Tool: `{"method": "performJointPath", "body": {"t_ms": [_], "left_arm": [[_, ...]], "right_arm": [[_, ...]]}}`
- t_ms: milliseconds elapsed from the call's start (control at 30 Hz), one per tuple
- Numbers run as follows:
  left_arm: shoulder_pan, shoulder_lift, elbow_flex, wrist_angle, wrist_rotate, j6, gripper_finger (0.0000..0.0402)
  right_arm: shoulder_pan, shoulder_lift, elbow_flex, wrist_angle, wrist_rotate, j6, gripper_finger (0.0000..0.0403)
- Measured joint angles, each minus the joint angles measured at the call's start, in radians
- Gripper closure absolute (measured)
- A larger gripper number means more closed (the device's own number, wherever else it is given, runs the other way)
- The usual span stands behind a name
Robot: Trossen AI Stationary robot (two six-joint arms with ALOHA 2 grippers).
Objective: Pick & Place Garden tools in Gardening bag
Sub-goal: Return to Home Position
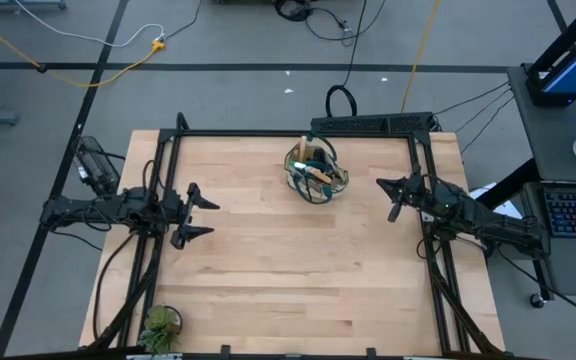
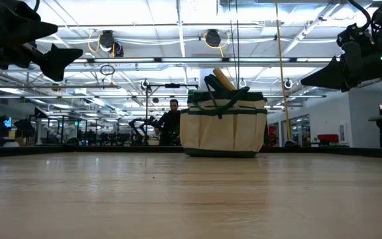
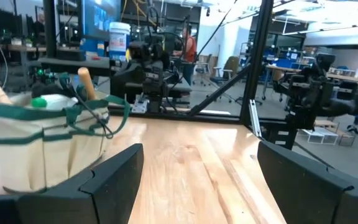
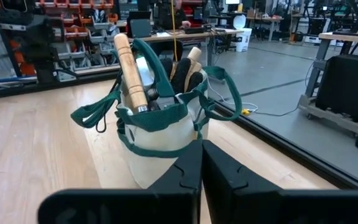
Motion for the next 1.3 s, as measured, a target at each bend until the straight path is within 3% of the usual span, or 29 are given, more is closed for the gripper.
{"method": "performJointPath", "body": {"t_ms": [400, 1300], "left_arm": [[0.0, 0.0, 0.0, -0.009, -0.002, -0.013, 0.0078], [0.0, 0.0, 0.0, -0.01, -0.004, -0.013, 0.0078]], "right_arm": [[0.0, -0.001, -0.006, 0.256, 0.001, 0.0, 0.0403], [0.0, 0.0, -0.001, 0.268, 0.0, 0.0, 0.0403]]}}
